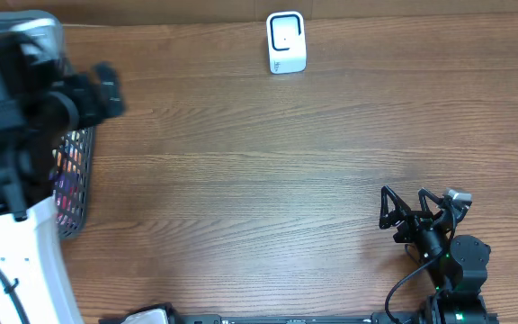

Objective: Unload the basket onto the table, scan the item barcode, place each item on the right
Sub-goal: 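Reach the left gripper into the grey basket toward the items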

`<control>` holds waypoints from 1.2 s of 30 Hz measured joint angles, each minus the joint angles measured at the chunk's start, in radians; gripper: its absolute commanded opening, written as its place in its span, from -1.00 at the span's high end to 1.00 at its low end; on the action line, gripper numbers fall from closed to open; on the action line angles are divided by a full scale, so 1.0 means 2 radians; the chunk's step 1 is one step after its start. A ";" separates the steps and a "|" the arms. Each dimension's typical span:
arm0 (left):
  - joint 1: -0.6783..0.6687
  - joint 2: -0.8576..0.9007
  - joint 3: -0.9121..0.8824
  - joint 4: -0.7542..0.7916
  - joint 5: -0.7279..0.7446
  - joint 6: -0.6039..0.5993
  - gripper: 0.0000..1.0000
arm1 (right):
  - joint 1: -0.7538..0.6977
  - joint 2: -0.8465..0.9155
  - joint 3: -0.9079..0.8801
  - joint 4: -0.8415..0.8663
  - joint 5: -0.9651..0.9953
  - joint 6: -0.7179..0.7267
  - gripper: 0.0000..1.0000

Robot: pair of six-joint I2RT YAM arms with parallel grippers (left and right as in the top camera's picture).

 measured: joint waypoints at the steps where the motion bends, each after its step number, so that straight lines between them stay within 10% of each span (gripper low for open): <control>1: 0.020 0.000 0.006 0.000 0.000 -0.004 -1.00 | 0.000 0.000 0.000 0.000 0.000 0.000 -1.00; 22: 0.260 0.171 0.029 0.008 0.010 -0.116 -1.00 | 0.000 0.029 0.000 0.000 -0.008 0.000 -1.00; 36: 0.267 0.274 0.028 0.031 -0.021 0.076 -0.96 | 0.000 0.039 0.000 0.001 -0.011 0.000 -1.00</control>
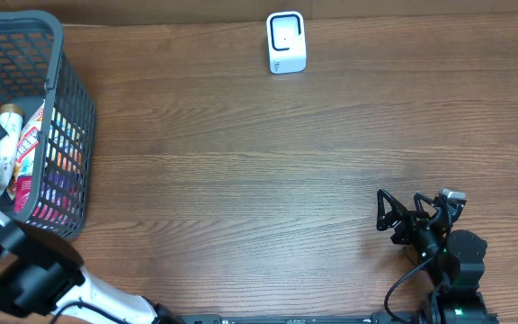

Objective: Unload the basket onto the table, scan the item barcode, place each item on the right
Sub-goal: 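Reach the left gripper into the grey basket toward the items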

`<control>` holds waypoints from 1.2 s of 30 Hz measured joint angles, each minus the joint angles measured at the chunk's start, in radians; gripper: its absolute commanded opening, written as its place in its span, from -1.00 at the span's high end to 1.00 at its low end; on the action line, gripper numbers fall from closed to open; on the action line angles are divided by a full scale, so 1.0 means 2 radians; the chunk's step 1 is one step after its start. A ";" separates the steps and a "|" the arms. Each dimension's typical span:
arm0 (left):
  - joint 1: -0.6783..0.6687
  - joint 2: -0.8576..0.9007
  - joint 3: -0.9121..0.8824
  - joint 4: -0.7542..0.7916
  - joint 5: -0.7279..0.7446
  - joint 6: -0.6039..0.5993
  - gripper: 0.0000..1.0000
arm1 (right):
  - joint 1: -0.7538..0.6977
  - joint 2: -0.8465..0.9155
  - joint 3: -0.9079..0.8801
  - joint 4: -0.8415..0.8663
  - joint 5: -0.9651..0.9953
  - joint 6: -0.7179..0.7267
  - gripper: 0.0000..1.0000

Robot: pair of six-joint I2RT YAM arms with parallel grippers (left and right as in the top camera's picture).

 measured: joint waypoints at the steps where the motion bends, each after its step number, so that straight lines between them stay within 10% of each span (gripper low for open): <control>1: 0.000 0.018 0.000 0.000 -0.011 0.017 -0.96 | 0.000 0.000 0.000 0.000 0.000 0.000 -1.00; 22: 0.000 0.161 0.000 0.040 -0.072 0.132 -0.75 | 0.000 0.000 0.000 0.030 0.004 0.000 -1.00; 36: -0.013 0.179 0.000 0.070 -0.074 0.148 0.69 | 0.000 0.000 0.000 0.032 0.004 0.000 -1.00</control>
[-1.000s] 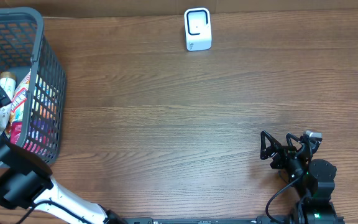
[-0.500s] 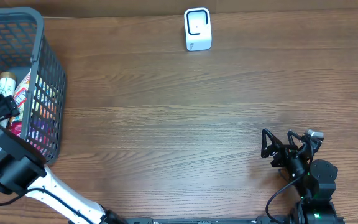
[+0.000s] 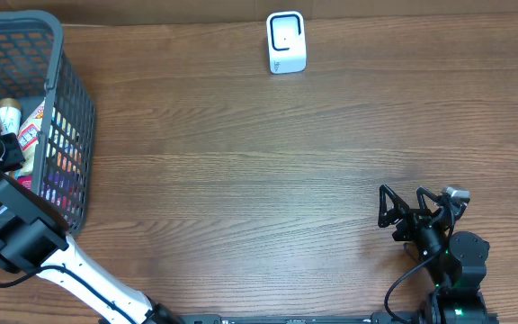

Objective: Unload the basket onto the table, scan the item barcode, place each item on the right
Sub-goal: 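Reach the left gripper into the grey basket toward the items, then lower the left gripper onto the white bamboo-print tube in the basket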

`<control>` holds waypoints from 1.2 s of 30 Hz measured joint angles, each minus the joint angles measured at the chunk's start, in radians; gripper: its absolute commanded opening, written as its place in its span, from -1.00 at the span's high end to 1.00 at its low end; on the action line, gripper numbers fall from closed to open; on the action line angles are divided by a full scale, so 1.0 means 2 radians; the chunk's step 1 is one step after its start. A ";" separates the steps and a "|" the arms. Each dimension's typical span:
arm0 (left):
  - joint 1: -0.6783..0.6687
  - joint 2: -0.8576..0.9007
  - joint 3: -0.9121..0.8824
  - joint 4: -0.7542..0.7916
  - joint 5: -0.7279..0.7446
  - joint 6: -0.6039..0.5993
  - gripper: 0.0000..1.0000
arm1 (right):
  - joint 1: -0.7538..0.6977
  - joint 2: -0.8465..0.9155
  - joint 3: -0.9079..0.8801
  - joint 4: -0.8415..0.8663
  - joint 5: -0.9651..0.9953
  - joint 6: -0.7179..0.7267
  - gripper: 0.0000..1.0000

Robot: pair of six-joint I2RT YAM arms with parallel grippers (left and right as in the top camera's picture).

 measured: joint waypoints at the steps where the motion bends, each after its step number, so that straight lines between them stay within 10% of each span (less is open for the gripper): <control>1: 0.000 0.000 0.000 0.001 -0.003 0.001 0.76 | 0.000 0.000 0.000 -0.003 0.000 0.000 -1.00; 20: -0.006 0.000 0.017 -0.014 -0.043 -0.017 0.92 | 0.000 0.000 0.000 -0.027 0.000 0.000 -1.00; 36: -0.112 -0.053 0.199 -0.094 0.027 -0.052 0.92 | 0.000 0.000 0.000 -0.028 0.000 0.000 -1.00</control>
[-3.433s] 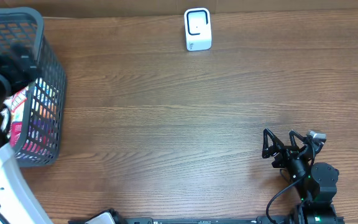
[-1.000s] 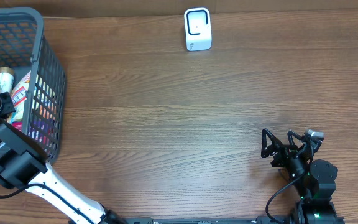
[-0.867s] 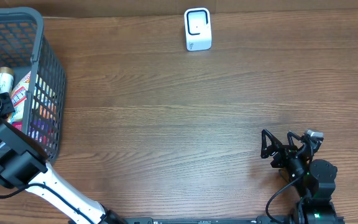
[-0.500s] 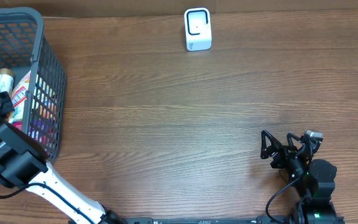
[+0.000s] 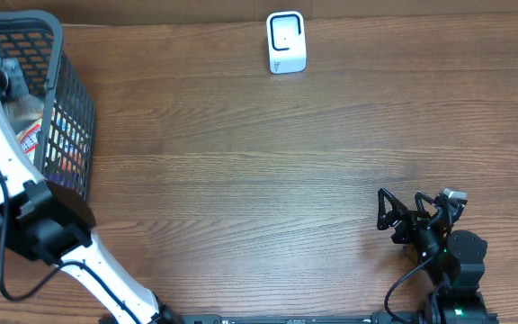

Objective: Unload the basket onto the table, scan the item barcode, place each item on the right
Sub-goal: 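Lower the left gripper onto the white bamboo-print tube in the basket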

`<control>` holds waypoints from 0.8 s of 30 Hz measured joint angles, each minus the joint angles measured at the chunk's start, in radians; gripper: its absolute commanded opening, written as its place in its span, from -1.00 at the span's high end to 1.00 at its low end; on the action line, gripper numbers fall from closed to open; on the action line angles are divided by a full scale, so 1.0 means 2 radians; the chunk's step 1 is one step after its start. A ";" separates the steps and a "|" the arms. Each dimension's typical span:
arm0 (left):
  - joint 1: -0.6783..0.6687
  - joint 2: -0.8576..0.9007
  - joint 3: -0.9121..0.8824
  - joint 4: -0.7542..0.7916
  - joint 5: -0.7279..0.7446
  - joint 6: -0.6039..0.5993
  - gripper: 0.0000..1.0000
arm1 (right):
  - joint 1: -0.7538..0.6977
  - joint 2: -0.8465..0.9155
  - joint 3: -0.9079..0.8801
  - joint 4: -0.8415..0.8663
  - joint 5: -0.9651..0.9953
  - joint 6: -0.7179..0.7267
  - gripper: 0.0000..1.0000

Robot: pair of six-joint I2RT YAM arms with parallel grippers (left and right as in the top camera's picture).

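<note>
The white barcode scanner [image 5: 286,42] stands at the far edge of the table. At the far left stands a dark mesh basket [image 5: 68,108] holding packaged items, among them a red-and-white packet [image 5: 31,137]. My left arm reaches up into the basket, and its gripper [image 5: 5,65] is near the basket's far end. The mesh and the arm hide its fingers, so what it holds does not show. My right gripper [image 5: 383,209] rests open and empty at the near right, far from both scanner and basket.
Brown wooden table [image 5: 259,162] between basket and scanner. The left arm's white link crosses the basket's left side, with its black joint [image 5: 48,229] just in front of the basket. The right arm's base [image 5: 457,261] sits at the near edge.
My left gripper has moved from the middle of the basket towards its far end. The arm now covers the cream bottle seen earlier. The right arm has barely shifted.
At first my left arm was raised close to the camera, hiding most of the basket. Then it was low at the basket's left side, with the items in view. Then its wrist was inside by the cream bottle, and now it is deeper at the far end.
</note>
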 measured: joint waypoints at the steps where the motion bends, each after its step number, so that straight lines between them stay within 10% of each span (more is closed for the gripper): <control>1: -0.005 -0.013 0.003 0.000 0.002 -0.002 0.92 | 0.000 0.000 0.000 0.000 0.000 0.000 -1.00; 24: 0.004 -0.076 0.020 -0.032 0.034 -0.028 0.91 | 0.000 0.000 0.000 0.000 0.000 0.000 -1.00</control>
